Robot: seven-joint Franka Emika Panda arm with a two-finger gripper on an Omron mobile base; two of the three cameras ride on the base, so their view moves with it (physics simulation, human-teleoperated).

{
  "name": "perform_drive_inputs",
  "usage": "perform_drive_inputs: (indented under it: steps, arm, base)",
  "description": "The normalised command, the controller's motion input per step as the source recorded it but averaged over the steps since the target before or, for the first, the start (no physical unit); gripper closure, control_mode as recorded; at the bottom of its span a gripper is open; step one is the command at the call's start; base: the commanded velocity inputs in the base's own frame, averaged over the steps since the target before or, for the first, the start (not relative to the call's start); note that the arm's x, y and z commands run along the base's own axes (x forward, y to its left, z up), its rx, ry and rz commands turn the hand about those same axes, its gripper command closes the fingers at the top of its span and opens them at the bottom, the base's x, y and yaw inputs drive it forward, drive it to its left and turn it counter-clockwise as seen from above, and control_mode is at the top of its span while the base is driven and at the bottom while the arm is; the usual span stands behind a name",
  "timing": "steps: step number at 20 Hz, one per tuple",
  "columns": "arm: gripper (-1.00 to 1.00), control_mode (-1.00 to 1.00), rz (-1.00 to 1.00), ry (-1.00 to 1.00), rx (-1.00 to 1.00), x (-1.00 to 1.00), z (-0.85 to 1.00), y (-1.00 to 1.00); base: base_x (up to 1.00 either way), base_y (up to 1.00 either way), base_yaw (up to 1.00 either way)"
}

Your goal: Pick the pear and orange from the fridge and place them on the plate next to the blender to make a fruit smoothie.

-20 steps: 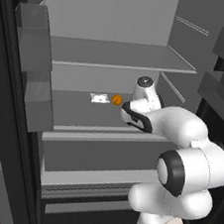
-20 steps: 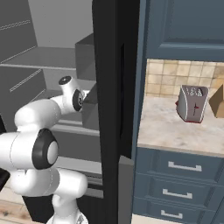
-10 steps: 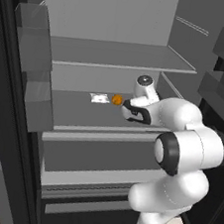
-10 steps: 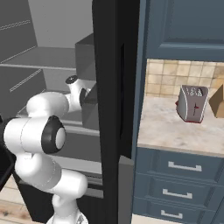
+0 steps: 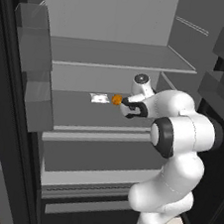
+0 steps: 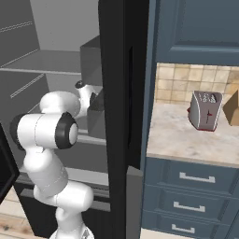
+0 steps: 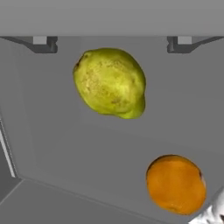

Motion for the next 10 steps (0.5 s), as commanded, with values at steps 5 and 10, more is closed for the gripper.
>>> perform_drive_inputs:
  steps: [5, 10]
  arm:
    - [-1.00, -1.00, 0.00, 0.00, 0.00, 0.38, -0.24, -0.03]
    - [-1.00, -1.00, 0.00, 0.00, 0.00, 0.14, -0.24, -0.14]
  base:
    - [0.00, 0.00, 0.00]
    - [0.00, 0.00, 0.00]
